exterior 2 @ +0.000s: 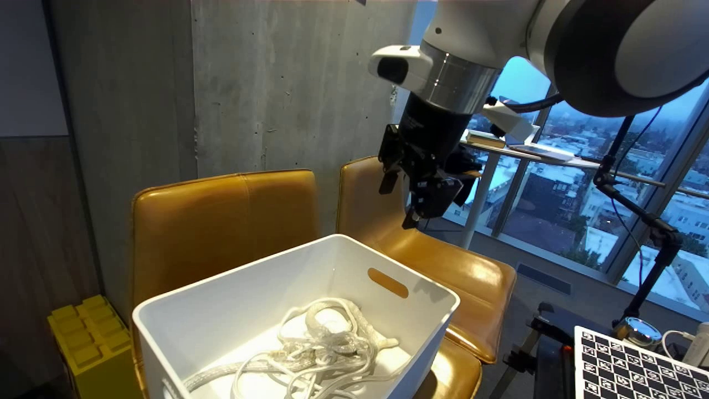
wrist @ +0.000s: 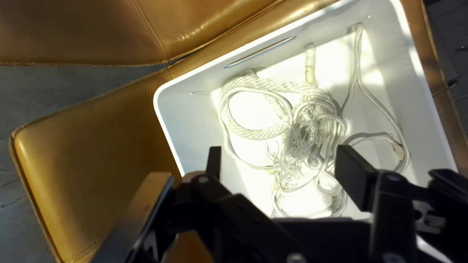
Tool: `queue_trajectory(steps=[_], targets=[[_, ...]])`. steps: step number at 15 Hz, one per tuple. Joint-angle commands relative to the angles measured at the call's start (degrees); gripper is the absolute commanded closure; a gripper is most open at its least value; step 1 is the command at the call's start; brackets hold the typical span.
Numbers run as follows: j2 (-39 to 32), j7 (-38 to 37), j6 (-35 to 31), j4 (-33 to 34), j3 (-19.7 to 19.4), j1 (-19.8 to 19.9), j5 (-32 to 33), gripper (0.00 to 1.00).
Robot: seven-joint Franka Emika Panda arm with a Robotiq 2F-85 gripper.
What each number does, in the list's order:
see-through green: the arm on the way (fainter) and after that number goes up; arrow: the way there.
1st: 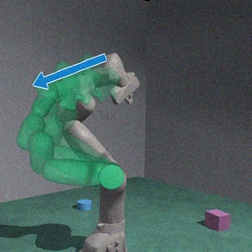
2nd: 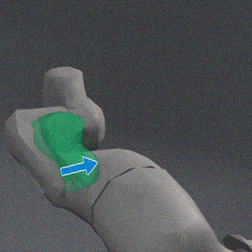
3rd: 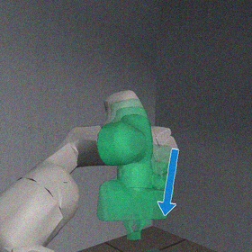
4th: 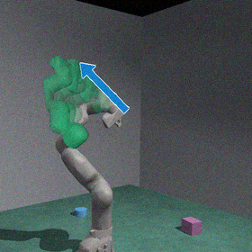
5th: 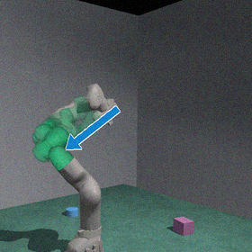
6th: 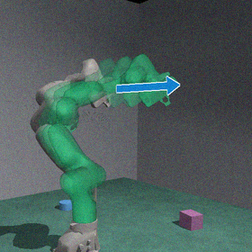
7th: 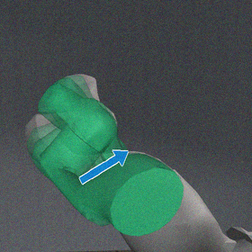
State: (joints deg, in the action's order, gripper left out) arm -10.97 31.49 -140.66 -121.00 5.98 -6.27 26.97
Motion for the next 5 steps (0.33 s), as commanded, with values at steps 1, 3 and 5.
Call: queue_trajectory(steps=[1,3,5], targets=[[0.0,-0.4,0.1,0.0,0.2,0.2,0.0,0.15],[0.0,-0.8,0.1,-0.1,0.2,0.2,0.0,0.11],[0.0,-0.9,0.1,-0.1,0.2,0.2,0.0,0.11]])
